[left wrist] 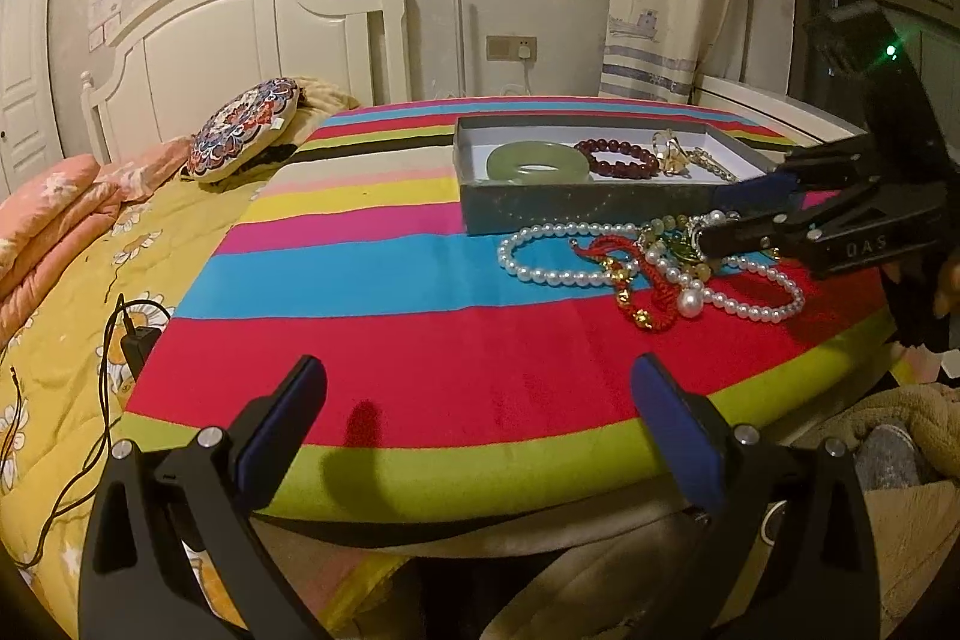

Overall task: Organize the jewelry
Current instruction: 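Grasp the silver pearl brooch with the right tool, then carry the silver pearl brooch toward the white box with the right tool while the left grasps the gold bangle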

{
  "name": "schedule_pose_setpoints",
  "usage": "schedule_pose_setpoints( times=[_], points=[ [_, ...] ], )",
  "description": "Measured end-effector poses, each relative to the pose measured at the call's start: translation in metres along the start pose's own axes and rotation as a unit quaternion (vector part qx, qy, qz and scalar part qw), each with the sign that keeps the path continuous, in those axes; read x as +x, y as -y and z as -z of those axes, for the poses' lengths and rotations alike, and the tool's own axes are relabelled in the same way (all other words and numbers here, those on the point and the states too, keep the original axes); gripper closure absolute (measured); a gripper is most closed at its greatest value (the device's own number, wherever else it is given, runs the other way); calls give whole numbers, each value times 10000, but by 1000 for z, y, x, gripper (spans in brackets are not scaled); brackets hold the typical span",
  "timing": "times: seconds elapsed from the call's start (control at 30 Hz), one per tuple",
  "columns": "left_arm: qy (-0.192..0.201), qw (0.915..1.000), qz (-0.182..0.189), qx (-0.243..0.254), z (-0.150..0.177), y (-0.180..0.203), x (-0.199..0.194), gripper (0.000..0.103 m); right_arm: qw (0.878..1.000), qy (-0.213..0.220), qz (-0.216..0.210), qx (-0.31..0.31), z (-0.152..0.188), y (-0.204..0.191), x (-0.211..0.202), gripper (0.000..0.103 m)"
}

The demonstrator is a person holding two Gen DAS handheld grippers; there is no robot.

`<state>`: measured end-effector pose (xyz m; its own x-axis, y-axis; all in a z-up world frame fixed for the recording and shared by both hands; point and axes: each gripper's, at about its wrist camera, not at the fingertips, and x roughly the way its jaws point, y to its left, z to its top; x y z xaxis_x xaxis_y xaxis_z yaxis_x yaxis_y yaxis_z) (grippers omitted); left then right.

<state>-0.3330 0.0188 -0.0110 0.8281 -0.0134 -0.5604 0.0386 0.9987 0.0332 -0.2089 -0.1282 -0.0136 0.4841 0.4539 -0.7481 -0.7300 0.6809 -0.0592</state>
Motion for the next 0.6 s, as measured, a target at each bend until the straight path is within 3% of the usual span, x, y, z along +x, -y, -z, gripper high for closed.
schedule_pose_setpoints(
  times=[0.13,0.33,0.6],
  points=[
    [-28,10000,12,-7,1,0,1,2,9999,150,-9,10,7,-1,-6,64],
    [-11,10000,61,76,-2,4,1,2,9996,291,23,-24,12,-1,-15,64],
    [-19,9975,642,297,-31,28,3,2,9960,783,103,428,16,24,-54,64]
  ],
)
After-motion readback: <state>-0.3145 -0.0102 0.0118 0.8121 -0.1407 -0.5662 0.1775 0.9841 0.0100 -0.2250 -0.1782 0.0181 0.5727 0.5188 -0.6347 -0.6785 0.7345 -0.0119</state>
